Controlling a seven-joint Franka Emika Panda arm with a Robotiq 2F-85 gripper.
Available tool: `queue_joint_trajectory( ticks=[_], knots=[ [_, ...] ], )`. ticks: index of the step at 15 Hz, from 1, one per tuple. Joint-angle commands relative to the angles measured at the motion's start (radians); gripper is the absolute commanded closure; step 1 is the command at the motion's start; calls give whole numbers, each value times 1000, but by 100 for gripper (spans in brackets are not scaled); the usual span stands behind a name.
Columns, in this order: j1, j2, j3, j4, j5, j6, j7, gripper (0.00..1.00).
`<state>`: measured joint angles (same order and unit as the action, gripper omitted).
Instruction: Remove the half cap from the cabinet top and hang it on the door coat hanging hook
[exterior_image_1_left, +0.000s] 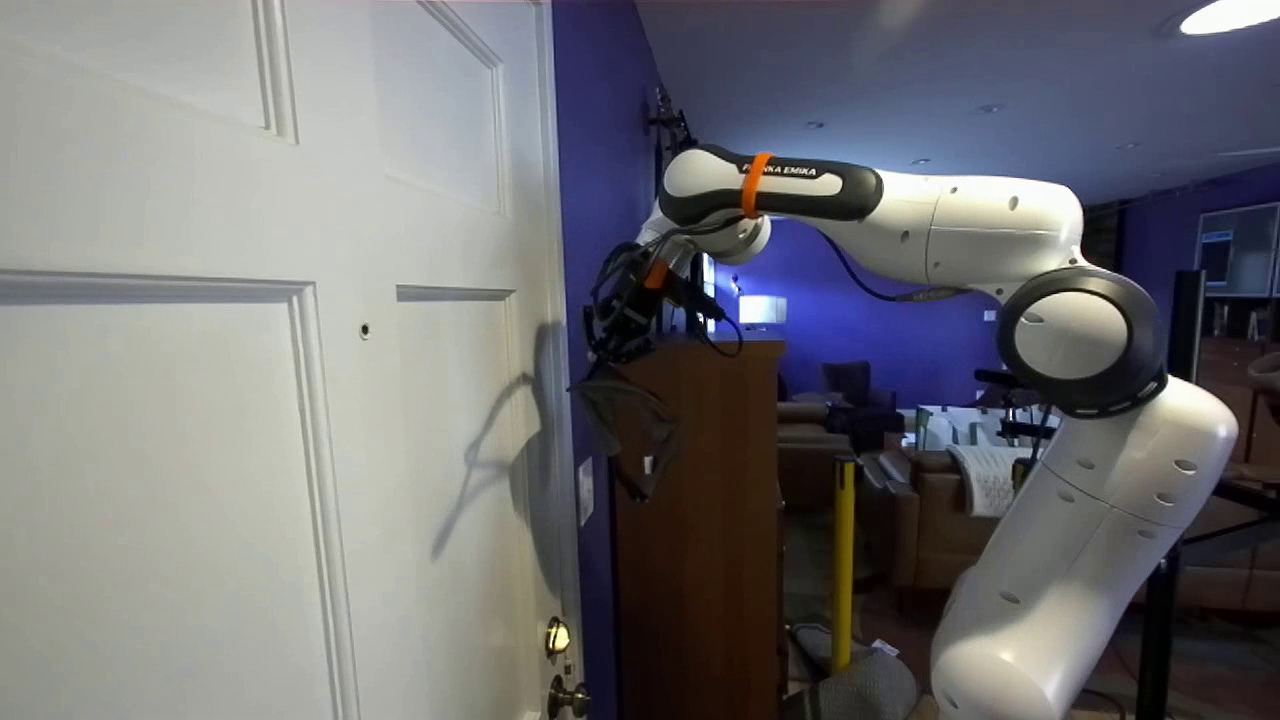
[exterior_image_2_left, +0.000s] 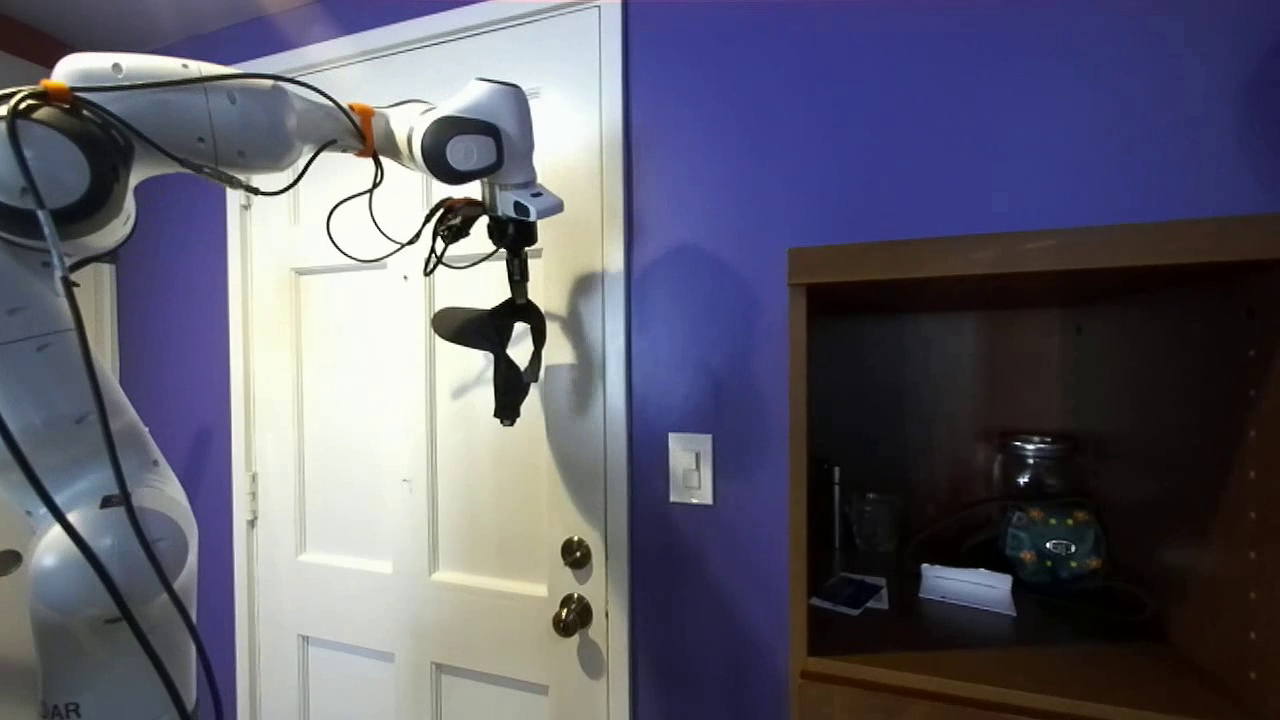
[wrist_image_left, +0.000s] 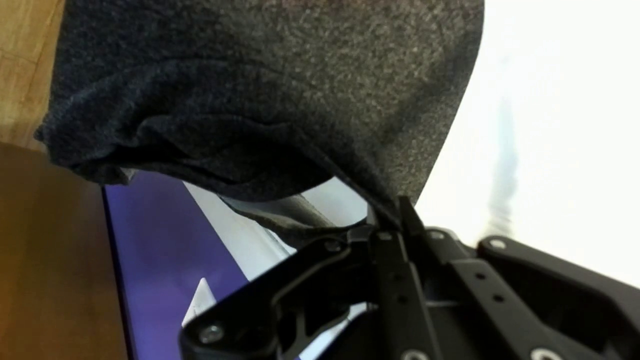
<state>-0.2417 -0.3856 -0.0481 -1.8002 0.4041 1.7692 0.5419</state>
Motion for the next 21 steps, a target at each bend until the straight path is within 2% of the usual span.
queue_joint_trajectory(
  ticks=[1,5,7,10,12,16,21],
  knots=[
    [27,-5,-20,-11,-10,6,7,95],
    [26,-13,-21,-25,-10,12,7,95],
    [46,8,6,-18,-13,-14,26,99],
    [72,12,34,-15,-17,-88,107,99],
    [93,8,61,-32,-15,-77,154,99],
    [131,-18,121,-85,-23,-20,244,99],
    [192,-60,169,-220,34,191,269,99]
  ],
)
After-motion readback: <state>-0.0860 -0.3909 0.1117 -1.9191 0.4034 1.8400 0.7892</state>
